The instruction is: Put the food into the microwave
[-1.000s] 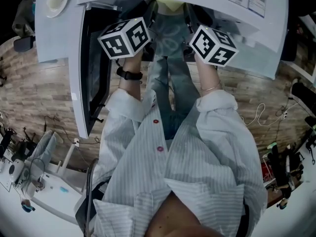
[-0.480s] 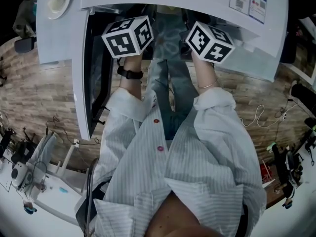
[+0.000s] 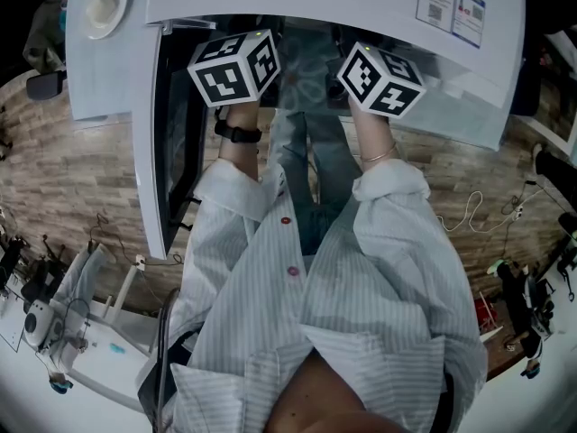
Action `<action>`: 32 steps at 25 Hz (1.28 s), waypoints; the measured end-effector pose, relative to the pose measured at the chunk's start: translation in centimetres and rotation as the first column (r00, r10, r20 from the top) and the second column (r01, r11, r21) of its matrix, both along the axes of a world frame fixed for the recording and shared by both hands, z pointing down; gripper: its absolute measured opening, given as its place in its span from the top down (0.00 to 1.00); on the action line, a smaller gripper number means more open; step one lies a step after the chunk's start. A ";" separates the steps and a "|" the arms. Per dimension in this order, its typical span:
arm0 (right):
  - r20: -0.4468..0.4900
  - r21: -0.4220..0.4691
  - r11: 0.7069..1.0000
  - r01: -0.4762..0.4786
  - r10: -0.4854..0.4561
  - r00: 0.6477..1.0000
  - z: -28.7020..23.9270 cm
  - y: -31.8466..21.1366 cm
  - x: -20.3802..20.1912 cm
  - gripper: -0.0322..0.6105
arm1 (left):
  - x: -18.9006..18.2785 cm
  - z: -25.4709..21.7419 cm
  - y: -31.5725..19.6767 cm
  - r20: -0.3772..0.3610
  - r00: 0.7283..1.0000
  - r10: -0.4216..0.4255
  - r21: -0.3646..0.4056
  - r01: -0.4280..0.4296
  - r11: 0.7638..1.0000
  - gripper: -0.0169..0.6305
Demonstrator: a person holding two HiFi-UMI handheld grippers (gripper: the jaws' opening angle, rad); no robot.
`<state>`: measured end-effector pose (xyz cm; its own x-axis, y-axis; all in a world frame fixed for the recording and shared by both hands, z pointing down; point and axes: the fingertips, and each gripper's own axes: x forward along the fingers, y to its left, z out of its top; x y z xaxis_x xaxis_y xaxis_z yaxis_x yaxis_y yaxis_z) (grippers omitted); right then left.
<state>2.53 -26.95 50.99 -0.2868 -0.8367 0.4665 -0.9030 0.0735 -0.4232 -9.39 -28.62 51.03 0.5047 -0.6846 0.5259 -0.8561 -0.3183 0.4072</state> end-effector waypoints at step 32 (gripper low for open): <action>0.000 0.012 1.000 0.013 -0.013 1.000 -1.0 0.9 -2.3 0.69 | -1.9 -1.1 1.4 -0.023 1.000 -0.007 0.061 0.009 0.998 0.80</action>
